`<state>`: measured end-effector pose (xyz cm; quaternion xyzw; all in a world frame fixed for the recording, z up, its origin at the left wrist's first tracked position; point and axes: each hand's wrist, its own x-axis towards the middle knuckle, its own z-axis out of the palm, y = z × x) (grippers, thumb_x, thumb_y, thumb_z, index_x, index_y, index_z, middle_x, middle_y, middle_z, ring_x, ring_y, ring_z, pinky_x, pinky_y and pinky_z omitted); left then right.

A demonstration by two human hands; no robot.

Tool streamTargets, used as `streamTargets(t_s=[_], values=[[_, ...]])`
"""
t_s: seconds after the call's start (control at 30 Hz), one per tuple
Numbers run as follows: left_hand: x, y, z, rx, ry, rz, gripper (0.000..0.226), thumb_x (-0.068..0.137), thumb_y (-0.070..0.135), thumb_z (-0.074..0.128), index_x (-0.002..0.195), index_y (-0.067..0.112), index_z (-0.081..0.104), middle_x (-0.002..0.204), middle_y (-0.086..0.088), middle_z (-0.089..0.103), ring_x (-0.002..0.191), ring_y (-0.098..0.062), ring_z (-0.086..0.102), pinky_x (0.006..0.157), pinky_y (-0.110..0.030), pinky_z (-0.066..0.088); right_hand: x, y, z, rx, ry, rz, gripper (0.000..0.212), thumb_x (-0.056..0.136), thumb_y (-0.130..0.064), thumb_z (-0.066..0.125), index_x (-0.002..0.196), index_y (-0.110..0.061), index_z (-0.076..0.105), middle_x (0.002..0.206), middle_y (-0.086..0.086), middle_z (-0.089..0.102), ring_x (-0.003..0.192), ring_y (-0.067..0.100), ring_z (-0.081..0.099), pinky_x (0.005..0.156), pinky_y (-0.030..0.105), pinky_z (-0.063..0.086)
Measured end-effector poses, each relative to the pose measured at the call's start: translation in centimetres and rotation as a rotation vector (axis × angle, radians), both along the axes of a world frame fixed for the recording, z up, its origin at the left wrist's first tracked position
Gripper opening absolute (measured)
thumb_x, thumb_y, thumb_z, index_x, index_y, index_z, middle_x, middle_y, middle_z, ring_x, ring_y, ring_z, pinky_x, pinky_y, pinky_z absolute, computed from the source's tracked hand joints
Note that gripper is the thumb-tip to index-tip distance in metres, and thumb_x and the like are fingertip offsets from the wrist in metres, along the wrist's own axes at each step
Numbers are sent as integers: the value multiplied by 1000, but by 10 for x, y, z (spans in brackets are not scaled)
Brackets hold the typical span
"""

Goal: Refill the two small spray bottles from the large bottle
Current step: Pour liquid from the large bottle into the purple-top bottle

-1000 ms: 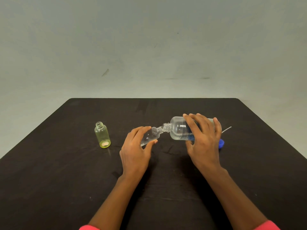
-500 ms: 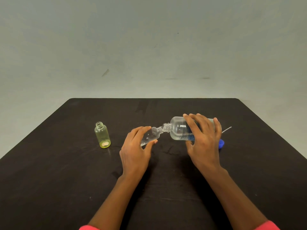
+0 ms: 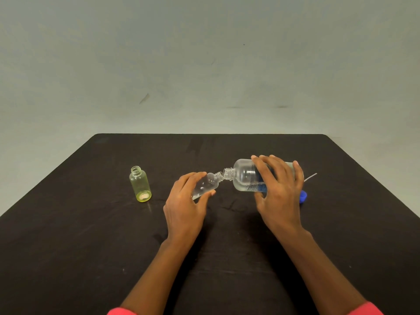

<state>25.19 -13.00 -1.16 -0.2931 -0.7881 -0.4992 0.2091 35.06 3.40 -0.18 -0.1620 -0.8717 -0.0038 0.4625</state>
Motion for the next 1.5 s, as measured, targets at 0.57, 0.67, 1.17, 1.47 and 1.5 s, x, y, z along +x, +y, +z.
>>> streamTargets(t_s=[0.57,0.67,1.17,1.47,1.5], values=[[0,0,0,5,5,2,43,68,19,82,107,27,67,105,20,60,98,3,53,73,0,34,0,0,0,0,-1,3,88,56,4,83,134,-19,48,128,5,56,126,21,44,114,50,17],[0,0,-1,6,-2,-1,43,68,19,83,107,27,67,105,17,62,97,2,55,75,-4,34,0,0,-1,-1,2,7,89,55,5,82,134,-19,48,127,5,56,126,22,45,114,50,16],[0,0,-1,-9,3,4,43,67,19,83,107,27,67,105,14,64,96,-1,56,74,-7,36,0,0,0,8,-4,4,89,54,5,83,134,-19,49,127,5,56,126,22,45,114,51,17],[1,0,-2,-6,-1,-6,44,67,20,83,107,28,67,105,15,63,96,0,56,75,-7,37,0,0,0,-1,-3,6,88,56,5,82,134,-20,48,128,4,56,126,21,44,115,48,14],[1,0,-2,-3,-2,-7,44,67,20,83,107,28,67,105,15,63,96,0,57,75,-8,38,0,0,0,-1,0,7,88,56,5,82,134,-20,48,127,4,56,126,21,44,115,48,14]])
